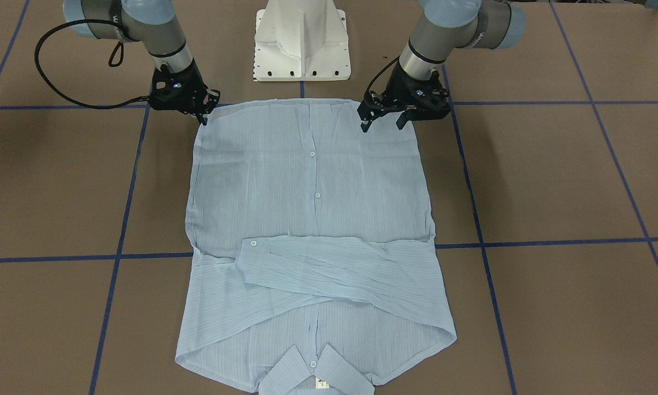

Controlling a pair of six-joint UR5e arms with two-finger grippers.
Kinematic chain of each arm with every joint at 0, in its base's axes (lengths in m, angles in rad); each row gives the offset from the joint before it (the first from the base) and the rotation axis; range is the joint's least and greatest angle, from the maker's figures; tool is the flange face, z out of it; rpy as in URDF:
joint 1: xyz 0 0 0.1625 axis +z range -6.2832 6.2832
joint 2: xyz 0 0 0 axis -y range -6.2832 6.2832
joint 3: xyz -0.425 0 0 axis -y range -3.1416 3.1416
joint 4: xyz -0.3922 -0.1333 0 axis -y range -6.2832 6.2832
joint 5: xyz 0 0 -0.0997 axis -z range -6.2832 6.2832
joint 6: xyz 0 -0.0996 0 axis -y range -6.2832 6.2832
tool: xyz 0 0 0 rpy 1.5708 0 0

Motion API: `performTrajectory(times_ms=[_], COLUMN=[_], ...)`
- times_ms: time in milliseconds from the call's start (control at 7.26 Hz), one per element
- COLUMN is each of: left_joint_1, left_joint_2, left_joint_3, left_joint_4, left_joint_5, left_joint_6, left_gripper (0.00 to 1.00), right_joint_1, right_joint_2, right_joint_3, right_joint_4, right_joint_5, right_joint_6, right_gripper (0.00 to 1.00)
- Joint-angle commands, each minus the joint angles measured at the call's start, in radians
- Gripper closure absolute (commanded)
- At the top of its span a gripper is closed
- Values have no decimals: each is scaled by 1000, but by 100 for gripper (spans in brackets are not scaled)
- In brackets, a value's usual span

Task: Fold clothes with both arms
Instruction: 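Move the left gripper to the hem corner and grasp both hem corners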

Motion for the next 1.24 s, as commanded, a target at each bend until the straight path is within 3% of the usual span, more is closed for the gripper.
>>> performTrajectory(times_ms=[0,413,1102], left_joint_1=[76,109,141], left_joint_2=[91,128,130], left_joint_3=[-23,-13,-9], left_joint_4=[16,40,62], left_joint_5=[50,55,79], left_joint_6=[-27,-44,-56], left_gripper=[1,8,52], right_joint_1=[4,27,52], right_joint_2=[1,1,3], right_joint_3=[12,20,20], right_joint_4=[2,2,2], right_joint_5=[-3,10,29], right_joint_6=[2,1,1], right_gripper=[100,100,100])
